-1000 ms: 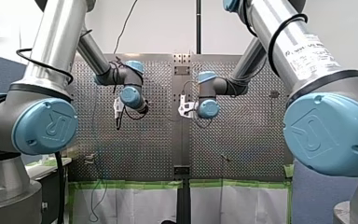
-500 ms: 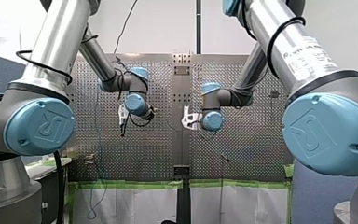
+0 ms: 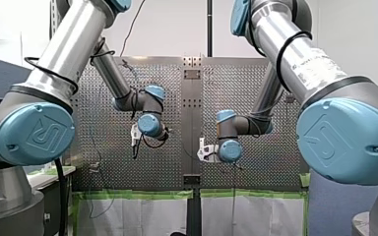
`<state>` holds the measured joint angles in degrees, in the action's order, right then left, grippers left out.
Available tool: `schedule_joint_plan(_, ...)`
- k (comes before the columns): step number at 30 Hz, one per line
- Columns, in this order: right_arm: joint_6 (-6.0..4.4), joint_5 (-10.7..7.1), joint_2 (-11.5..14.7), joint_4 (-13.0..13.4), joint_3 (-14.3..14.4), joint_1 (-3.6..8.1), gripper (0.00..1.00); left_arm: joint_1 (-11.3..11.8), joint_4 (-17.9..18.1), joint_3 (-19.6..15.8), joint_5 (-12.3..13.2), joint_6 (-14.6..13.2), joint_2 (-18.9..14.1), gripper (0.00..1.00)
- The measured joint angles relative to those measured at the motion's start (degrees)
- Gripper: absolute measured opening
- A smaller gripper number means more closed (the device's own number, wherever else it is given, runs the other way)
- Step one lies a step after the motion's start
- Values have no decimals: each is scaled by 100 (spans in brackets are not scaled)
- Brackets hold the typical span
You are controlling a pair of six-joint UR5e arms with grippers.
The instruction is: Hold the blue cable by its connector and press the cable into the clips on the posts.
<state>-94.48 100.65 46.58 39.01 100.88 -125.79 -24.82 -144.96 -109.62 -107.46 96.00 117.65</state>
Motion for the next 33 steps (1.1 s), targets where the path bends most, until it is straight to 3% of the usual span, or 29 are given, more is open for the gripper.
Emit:
schedule_joint_plan(15,-47,-16,-132,542,219,309,0,-224,314,-7,-81,-13,624,0)
schedule_joint_plan(18,-97,-27,-170,630,267,356,0,-302,398,-11,-61,28,724,0)
schedule_joint_plan(23,-188,-41,-329,807,332,435,0,-412,624,-12,-13,81,956,0)
schedule_joint_plan(33,-251,-33,-667,1088,482,572,0,-581,1053,1,-10,147,1428,0)
